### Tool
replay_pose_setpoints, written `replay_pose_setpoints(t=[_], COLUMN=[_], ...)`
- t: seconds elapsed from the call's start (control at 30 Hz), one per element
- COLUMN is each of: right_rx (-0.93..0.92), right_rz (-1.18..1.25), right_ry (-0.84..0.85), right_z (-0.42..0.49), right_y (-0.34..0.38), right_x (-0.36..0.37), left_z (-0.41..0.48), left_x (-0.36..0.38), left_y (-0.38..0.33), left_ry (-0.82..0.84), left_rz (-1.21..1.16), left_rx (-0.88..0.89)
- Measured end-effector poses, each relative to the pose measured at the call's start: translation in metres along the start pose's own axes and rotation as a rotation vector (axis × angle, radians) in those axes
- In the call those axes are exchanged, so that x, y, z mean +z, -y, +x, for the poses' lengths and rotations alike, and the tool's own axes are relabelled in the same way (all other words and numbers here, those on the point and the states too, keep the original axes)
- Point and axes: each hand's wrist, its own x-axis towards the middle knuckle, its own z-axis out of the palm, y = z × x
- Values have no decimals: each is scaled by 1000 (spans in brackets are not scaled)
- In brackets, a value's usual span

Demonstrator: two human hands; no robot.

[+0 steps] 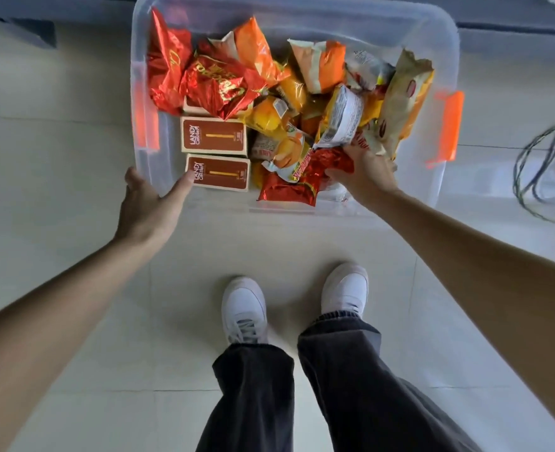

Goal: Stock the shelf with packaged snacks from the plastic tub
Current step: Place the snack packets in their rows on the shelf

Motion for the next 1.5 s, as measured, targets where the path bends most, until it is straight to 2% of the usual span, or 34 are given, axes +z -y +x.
replay_pose_setpoints(t=[0.13, 0.33, 0.4, 0.53, 0.6, 0.63, 0.7, 0.77, 0.93, 1.03, 1.13, 1.2, 1.27, 1.33, 1.37, 1.5], right_rx=[-6, 0, -3, -30, -34, -21, -4, -11, -36, -50, -103, -80, 27, 132, 168, 334], right_rz=[67, 84, 85, 233, 439, 573, 783, 878, 926, 940, 865, 846, 863, 650, 506, 294], right_ry=[-77, -131, -143, -118, -72, -24, 118, 280, 511, 625, 750, 706, 501, 226, 156, 224], right_z=[8, 4, -2, -15, -24, -30, -46, -56, -59, -58, -57, -56, -48, -31, -23, -11], right_y=[-8, -11, -9, -13, -11, -6, 8, 22, 51, 73, 90, 91, 80, 54, 42, 30], right_x=[8, -2, -13, -41, -54, -60, -67, -63, -47, -40, -34, -34, -32, -18, -10, 14], left_z=[3, -3, -9, -29, -37, -41, -49, -54, -30, -21, -15, -10, -5, -1, 0, 1], left_x=[11, 10, 8, 6, 8, 10, 11, 9, -12, -27, -35, -40, -46, -49, -50, -44], left_y=[-3, -8, -12, -27, -39, -46, -58, -63, -42, -26, -10, -2, 2, 4, 4, -2], left_ry=[-67, -108, -170, -314, -196, -49, 286, 512, 612, 748, 780, 720, 655, 617, 608, 565], left_rz=[-98, -112, -106, -103, -172, -247, -387, -449, -768, -713, -692, -738, -774, -804, -816, -831], left_rx=[-35, -29, 39, 354, 482, 498, 450, 386, 141, 84, 28, 12, 11, 6, -3, -31])
